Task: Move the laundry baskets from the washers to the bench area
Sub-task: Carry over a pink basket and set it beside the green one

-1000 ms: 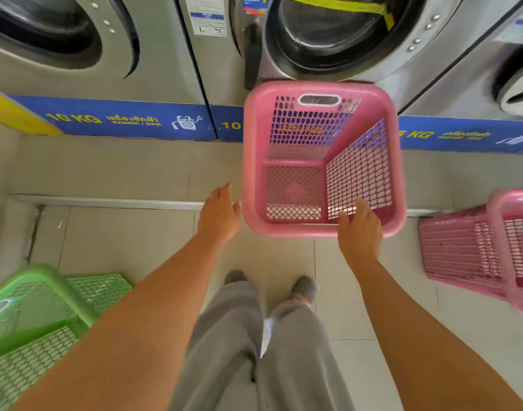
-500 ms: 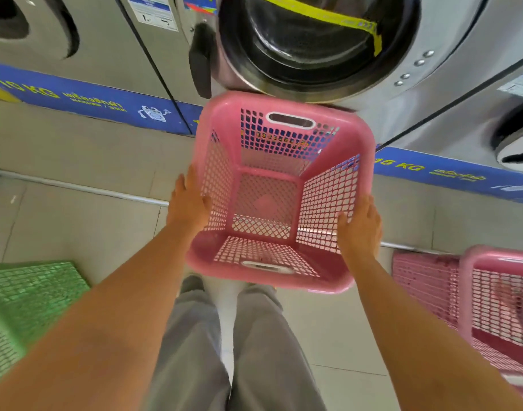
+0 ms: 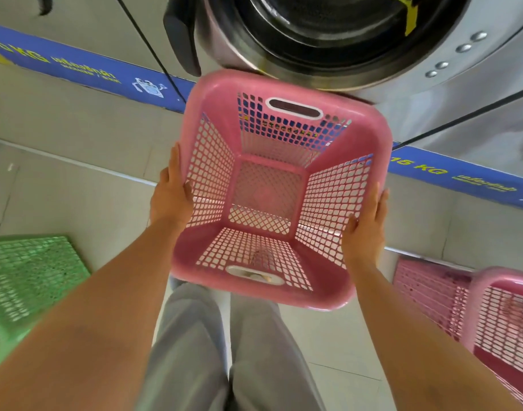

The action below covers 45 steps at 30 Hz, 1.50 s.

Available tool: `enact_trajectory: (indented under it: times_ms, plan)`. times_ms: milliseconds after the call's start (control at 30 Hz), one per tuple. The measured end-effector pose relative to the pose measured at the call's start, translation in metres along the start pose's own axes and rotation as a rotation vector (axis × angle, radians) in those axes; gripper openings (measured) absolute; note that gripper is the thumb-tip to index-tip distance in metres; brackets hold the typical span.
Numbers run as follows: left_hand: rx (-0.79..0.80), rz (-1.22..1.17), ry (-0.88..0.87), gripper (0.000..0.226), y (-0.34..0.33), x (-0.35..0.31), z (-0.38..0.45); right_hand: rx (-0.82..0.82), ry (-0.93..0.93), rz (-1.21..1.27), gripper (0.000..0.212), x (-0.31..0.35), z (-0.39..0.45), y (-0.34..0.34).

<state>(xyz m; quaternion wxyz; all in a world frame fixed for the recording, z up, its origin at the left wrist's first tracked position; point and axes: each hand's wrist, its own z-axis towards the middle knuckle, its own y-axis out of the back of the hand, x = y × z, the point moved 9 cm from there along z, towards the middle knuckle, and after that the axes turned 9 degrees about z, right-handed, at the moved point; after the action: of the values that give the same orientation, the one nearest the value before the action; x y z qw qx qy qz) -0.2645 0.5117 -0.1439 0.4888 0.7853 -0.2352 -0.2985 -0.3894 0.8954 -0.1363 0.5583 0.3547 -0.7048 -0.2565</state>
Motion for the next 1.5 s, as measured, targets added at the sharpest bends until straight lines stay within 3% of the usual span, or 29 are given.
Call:
enact_trajectory:
  times_ms: [300,533,767,1167,1500]
  plan:
    - [0.019,-0.046,0.067,0.073,-0.006,0.008,-0.033,0.020,0.031,-0.015,0.087,-0.004,-0.017,0.016]
    - [0.010,-0.072,0.122,0.073,-0.001,0.050,-0.072,0.025,0.073,-0.028,0.086,0.011,-0.056,0.012]
    - [-0.047,-0.124,0.191,0.074,0.027,0.144,-0.126,0.054,0.175,-0.048,0.088,0.054,-0.121,-0.031]
    - [-0.118,-0.203,0.353,0.075,0.038,0.366,-0.234,0.201,0.324,-0.134,0.077,0.121,-0.264,-0.162]
    - [-0.120,-0.220,0.423,0.076,-0.008,0.455,-0.238,0.309,0.398,-0.194,0.075,0.134,-0.287,-0.260]
